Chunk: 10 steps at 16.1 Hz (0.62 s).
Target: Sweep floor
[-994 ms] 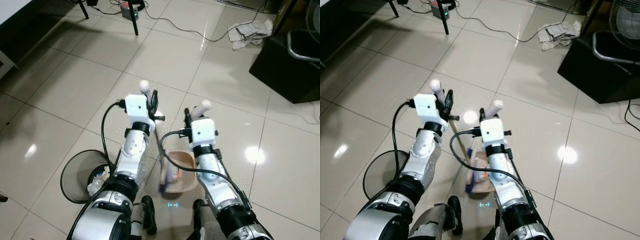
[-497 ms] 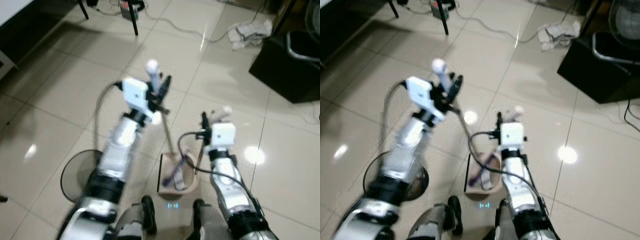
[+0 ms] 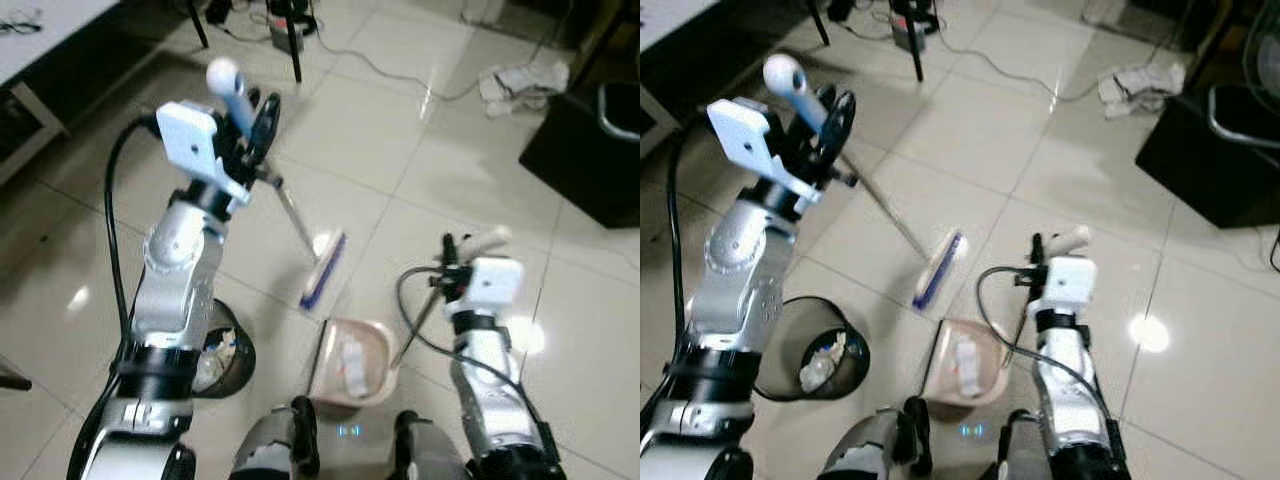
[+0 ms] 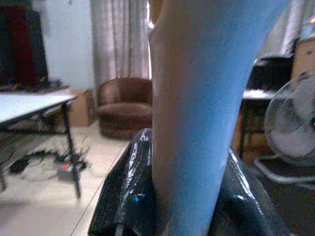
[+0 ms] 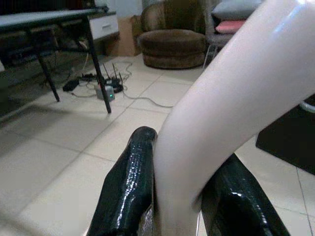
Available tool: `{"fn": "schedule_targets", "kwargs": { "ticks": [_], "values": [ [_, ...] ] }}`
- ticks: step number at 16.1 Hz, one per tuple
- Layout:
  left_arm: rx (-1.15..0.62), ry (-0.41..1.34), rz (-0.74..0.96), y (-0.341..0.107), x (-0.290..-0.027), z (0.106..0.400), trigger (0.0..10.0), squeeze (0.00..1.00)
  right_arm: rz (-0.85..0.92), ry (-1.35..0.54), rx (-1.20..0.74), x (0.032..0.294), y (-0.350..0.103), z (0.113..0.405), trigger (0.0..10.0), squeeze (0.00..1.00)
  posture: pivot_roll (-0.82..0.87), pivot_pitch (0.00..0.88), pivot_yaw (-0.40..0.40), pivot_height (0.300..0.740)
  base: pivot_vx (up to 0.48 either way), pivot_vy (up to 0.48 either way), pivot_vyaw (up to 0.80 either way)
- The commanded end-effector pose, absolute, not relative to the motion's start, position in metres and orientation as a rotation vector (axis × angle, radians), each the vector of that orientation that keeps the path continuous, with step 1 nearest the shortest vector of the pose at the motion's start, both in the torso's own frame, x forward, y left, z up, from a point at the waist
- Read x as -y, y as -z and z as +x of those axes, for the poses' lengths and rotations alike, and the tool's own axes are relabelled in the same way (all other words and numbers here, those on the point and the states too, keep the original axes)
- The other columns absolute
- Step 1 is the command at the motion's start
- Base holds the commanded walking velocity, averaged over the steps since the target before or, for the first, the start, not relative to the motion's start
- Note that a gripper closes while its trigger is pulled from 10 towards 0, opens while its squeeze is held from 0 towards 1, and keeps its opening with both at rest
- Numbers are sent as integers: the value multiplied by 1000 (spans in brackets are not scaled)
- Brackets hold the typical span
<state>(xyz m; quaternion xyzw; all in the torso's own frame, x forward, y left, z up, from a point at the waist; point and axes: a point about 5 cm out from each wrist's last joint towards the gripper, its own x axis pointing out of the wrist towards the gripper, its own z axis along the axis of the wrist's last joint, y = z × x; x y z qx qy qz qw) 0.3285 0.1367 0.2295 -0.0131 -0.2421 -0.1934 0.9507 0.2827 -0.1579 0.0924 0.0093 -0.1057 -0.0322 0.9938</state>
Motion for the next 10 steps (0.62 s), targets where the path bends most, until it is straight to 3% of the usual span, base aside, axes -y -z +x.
{"fn": "schedule_targets", "kwargs": {
  "ticks": [1, 5, 10],
  "values": [
    [395, 325, 16, -210, -137, 327, 10000, 0, -33, 60, 253, 168, -108, 279, 10000, 0, -14, 136, 115, 740, 0, 0, 0],
    [311, 271, 66, -190, -134, 324, 10000, 0, -45, 81, 284, 181, -134, 280, 10000, 0, -19, 118, 130, 740, 0, 0, 0],
    [252, 210, 90, -173, -138, 315, 10000, 0, 18, 80, 246, 180, -159, 284, 10000, 0, -16, 94, 126, 740, 0, -472, 0]
  ]
}}
